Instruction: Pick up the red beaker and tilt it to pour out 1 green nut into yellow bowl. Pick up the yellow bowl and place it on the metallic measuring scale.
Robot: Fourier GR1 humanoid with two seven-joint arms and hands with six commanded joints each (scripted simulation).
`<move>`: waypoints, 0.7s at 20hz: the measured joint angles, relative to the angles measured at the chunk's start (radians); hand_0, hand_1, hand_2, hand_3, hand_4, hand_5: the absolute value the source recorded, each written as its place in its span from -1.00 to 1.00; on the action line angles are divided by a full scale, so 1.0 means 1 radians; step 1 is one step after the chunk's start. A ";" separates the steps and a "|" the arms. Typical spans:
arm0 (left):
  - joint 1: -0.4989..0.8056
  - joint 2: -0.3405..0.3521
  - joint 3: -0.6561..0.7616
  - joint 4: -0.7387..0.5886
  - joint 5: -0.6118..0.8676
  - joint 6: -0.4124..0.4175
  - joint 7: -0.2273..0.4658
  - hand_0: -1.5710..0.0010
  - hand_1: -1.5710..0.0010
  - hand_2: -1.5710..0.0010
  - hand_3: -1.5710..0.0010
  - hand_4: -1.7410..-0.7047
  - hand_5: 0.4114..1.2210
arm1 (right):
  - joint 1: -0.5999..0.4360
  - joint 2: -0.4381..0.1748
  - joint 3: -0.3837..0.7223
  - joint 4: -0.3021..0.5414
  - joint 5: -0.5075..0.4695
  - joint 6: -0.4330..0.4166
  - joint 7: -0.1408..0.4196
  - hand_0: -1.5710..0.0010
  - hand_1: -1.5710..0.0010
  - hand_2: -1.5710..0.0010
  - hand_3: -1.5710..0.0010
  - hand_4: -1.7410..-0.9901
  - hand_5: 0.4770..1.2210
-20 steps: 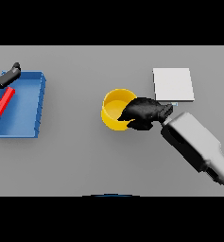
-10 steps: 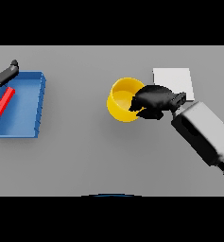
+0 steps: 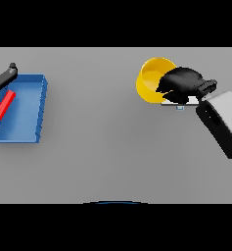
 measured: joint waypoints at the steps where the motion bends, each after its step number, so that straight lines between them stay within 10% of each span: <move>1: -0.007 0.003 0.004 -0.006 0.004 -0.002 0.006 1.00 1.00 1.00 1.00 0.81 -0.15 | -0.011 -0.006 0.001 0.026 0.008 -0.014 -0.001 -0.99 -0.99 -1.00 -0.67 -0.95 1.00; 14: 0.014 0.018 0.008 -0.048 0.020 0.024 0.058 1.00 1.00 1.00 1.00 0.73 -0.09 | -0.068 -0.006 -0.029 0.358 0.029 -0.131 -0.042 -0.89 -0.67 -0.79 -0.97 -0.97 1.00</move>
